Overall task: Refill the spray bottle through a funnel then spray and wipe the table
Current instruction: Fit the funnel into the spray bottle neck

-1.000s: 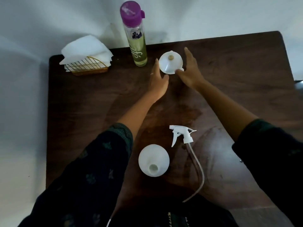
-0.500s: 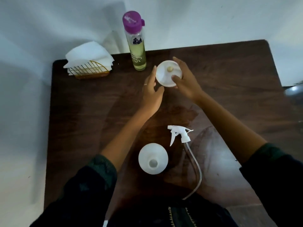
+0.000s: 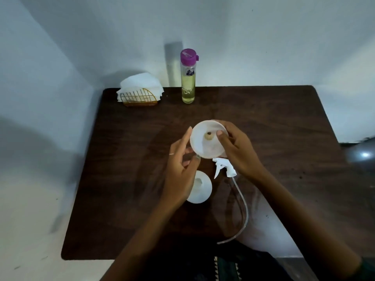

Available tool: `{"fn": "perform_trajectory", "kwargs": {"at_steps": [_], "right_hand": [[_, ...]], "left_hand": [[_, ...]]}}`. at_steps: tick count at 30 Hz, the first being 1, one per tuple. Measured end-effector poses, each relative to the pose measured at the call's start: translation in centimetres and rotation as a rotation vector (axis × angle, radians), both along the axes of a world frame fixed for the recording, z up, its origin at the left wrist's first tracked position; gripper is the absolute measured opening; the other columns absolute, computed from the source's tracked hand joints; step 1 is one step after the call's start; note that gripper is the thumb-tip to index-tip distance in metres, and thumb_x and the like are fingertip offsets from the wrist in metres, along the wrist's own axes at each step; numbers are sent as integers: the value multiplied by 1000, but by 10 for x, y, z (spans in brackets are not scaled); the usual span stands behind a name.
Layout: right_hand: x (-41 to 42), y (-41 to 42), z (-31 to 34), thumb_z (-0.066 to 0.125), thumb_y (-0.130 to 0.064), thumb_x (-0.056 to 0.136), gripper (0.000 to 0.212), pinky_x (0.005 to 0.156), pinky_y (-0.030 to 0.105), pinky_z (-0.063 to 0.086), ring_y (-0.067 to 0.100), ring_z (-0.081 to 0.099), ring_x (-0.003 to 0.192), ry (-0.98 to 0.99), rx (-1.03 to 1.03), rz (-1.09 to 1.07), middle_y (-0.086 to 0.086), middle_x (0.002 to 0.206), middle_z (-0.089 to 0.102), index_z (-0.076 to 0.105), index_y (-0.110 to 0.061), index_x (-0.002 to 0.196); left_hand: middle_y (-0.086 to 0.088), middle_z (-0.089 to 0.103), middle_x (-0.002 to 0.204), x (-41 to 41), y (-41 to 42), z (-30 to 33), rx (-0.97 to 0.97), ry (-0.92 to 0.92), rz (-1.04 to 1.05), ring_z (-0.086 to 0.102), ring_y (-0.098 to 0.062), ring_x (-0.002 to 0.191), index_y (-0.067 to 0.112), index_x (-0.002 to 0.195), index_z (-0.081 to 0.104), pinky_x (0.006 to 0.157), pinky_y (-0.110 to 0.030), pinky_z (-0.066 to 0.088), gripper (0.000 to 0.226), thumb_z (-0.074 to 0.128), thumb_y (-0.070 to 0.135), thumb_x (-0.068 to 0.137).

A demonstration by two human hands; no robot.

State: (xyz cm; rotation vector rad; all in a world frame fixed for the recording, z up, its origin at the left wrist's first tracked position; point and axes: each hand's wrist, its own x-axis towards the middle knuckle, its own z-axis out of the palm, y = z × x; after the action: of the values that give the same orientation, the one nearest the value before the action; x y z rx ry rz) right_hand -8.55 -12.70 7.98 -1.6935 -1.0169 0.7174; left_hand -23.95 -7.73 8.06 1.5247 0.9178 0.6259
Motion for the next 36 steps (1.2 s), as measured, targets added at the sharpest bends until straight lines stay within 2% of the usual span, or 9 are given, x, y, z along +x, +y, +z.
{"fn": "perform_trajectory", "kwargs": {"at_steps": [2,5,10,12,14,20,27,31,36], "right_hand": [[-11,-10,5,42,-16,97,23,73,6,44,-1,55,96,-19,-5,9,-8,106,60,54,-21,117],[-20,-19,5,42,-17,97,21,69,6,44,-8,55,89,-45,-20,3,-17,99,58,56,-22,112],[-36,-29,6,43,-17,97,19,69,8,45,-8,55,88,-92,-5,8,-21,95,57,55,-25,109],[-41,-32,4,43,-17,97,18,70,8,46,-10,54,89,-99,-9,15,-22,95,56,54,-27,107],[-44,-35,3,43,-16,97,17,71,5,44,-13,52,90,-110,-24,30,-24,95,54,51,-27,107],[-51,-38,-2,44,-15,97,15,70,5,41,-3,53,83,-169,-93,40,-14,96,53,53,-20,108],[-57,-40,-13,44,-17,97,22,69,3,38,-1,52,81,-222,-154,40,-8,101,54,55,-11,114],[-58,-39,-21,43,-19,97,25,75,11,40,7,52,89,-223,-198,37,5,109,61,54,-9,116],[-58,-39,-24,42,-19,97,24,69,8,42,7,53,86,-220,-209,60,5,107,61,53,-10,116]], "left_hand": [[13,43,131,-16,-12,1,7,-25,12,54,3,109,34,138,41,83,-12,48,56,53,16,86],[14,50,131,-29,-23,-8,-26,-36,37,55,-2,112,44,127,46,83,-16,49,50,54,28,79],[27,52,122,-47,-38,-34,-15,153,23,53,-1,112,64,109,42,89,-22,47,41,60,53,74],[25,52,124,-49,-40,-45,0,239,-4,52,-4,115,58,110,43,96,-31,48,43,55,68,69],[17,53,129,-49,-41,-53,3,299,-19,51,-9,117,49,117,44,100,-39,47,56,49,75,67],[5,59,128,-49,-43,-61,63,352,-12,54,-13,117,27,125,54,101,-40,47,60,49,62,76],[0,61,127,-49,-44,-65,111,367,25,56,-17,116,21,127,55,101,-40,47,49,59,45,85],[-2,61,127,-49,-45,-67,110,369,27,55,-19,117,18,127,55,101,-39,47,45,61,36,87],[-2,60,128,-48,-47,-67,82,377,40,55,-18,118,18,128,53,102,-35,46,46,62,34,86]]}}
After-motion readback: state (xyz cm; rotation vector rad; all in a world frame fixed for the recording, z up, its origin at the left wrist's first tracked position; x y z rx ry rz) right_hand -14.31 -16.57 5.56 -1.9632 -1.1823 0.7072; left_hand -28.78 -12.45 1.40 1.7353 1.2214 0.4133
